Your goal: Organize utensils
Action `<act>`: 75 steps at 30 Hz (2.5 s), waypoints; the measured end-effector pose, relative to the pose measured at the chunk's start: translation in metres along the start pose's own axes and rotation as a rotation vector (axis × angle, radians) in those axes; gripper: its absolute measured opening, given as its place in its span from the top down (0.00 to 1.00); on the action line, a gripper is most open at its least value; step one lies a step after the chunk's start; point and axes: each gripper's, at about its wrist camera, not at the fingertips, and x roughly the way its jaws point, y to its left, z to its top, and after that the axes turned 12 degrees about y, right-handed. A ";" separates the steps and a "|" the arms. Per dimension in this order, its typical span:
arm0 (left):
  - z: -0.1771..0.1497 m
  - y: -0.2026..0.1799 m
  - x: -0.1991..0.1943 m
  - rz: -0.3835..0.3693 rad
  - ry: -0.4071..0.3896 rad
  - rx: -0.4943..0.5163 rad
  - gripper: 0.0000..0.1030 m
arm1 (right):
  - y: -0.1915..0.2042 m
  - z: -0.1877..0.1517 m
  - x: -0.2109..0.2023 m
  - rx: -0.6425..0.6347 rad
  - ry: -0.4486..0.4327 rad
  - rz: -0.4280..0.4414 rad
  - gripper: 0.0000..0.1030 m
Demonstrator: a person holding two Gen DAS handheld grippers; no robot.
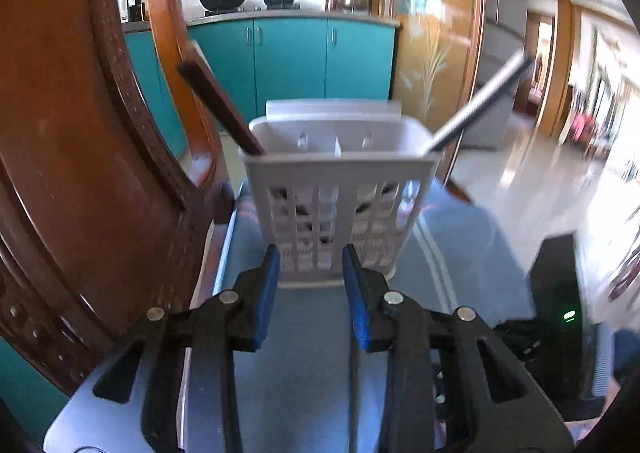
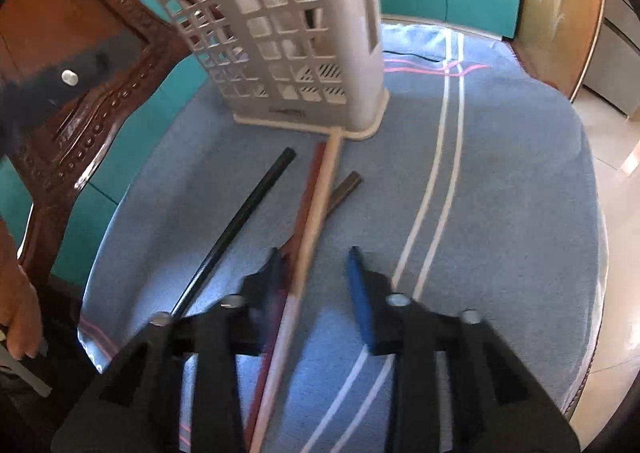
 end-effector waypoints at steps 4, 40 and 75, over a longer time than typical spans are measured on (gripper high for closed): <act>-0.008 -0.003 0.009 -0.003 0.042 0.012 0.67 | -0.001 -0.005 -0.003 0.017 -0.001 0.025 0.88; -0.044 -0.017 0.065 -0.038 0.317 -0.017 0.51 | -0.049 -0.046 -0.040 0.135 -0.117 -0.177 0.82; -0.059 -0.050 0.100 -0.037 0.374 0.023 0.50 | -0.035 -0.043 -0.036 0.078 -0.150 -0.190 0.76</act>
